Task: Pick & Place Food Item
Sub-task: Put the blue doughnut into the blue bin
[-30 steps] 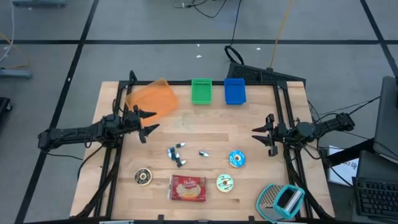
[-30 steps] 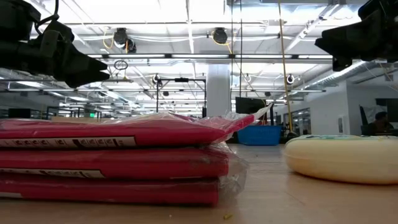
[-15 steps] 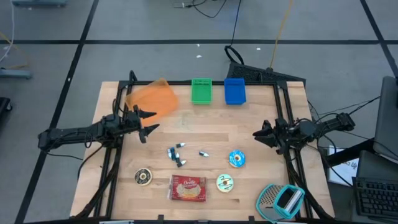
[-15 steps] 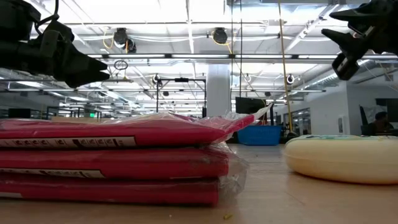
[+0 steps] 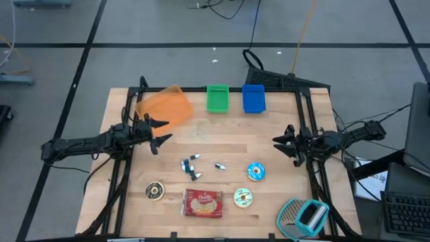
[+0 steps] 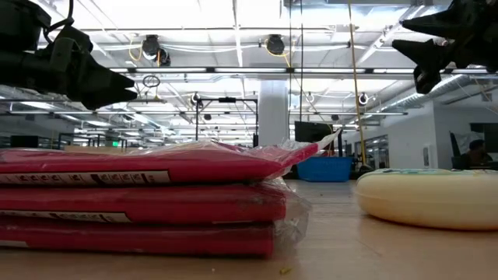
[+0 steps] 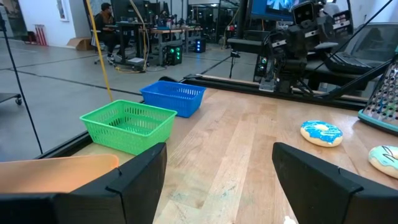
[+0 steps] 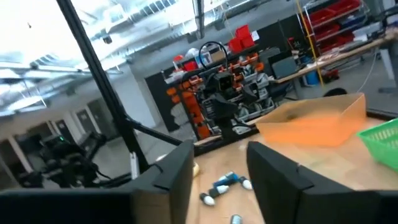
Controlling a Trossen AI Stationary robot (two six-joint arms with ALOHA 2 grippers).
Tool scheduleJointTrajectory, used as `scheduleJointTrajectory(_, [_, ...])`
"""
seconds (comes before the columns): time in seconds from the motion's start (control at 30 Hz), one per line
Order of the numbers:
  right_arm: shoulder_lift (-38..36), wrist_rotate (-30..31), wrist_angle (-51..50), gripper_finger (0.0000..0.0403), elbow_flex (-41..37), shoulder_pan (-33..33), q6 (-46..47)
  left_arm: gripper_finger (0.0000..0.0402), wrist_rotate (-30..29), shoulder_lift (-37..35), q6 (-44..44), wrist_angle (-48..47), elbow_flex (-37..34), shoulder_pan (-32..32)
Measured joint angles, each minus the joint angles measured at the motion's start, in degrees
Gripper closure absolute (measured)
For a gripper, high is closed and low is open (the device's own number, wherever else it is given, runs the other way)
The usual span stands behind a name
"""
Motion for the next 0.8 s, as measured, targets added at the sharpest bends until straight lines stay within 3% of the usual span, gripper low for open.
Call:
scheduleJointTrajectory(0.13, [7.46,-0.01,6.11,0.0180,0.85,-0.04,-5.11,0.0105,0.00,0.00,-0.01,0.00,0.00,0.00])
scheduleJointTrajectory(0.33, [23.18,0.39,-0.01,0.0104,8.23,-1.81,-8.81,0.0105,0.00,0.00,-0.01,-0.02,0.00,0.00])
scheduleJointTrajectory(0.63, [51.33,1.39,-25.75,0.0109,28.11,-2.95,5.88,0.0105,-0.04,0.01,0.02,-0.02,0.00,0.02])
scheduleJointTrajectory(0.8, [65.23,0.78,-35.71,0.0120,38.41,-0.33,6.38,0.0105,-0.04,0.00,0.02,-0.02,0.00,0.02])
